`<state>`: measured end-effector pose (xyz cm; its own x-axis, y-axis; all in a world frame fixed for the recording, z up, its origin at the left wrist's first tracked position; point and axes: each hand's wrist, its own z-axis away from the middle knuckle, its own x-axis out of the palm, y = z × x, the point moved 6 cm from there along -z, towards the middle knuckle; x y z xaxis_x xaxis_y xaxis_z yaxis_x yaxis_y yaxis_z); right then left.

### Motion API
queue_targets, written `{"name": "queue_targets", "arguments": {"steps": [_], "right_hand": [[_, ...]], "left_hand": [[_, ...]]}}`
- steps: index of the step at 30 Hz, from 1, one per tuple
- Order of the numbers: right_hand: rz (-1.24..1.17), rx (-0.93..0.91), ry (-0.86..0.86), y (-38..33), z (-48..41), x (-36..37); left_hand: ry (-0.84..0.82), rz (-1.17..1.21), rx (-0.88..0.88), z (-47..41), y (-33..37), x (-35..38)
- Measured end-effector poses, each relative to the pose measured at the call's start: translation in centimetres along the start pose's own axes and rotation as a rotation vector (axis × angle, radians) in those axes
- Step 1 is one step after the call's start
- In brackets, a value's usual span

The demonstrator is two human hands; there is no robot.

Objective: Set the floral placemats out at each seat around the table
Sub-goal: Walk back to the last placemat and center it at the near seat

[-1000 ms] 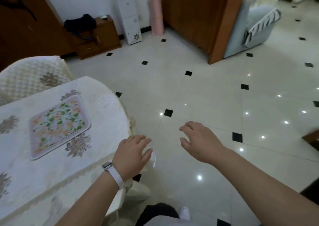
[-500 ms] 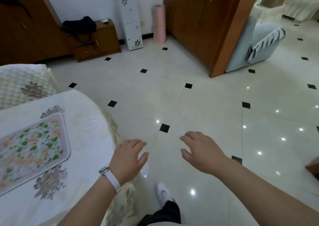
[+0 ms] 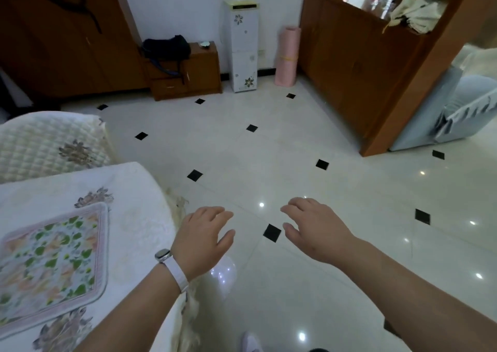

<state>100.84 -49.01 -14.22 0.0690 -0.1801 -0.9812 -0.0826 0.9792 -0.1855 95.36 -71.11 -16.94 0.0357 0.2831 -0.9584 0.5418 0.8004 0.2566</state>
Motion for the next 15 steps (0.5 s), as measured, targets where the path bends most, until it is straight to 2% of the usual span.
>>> {"name": "queue_targets", "arguments": {"steps": [9, 15], "right_hand": [[-0.053, -0.218, -0.084, -1.2, -11.7, 2.8], [-0.092, -0.469, -0.124, -2.3, -21.3, 3.0]], "left_hand": [[-0.002, -0.079, -0.317, 0.7, -6.5, 0.5], [0.019, -0.127, -0.623, -1.2, -9.4, -0.6]]}}
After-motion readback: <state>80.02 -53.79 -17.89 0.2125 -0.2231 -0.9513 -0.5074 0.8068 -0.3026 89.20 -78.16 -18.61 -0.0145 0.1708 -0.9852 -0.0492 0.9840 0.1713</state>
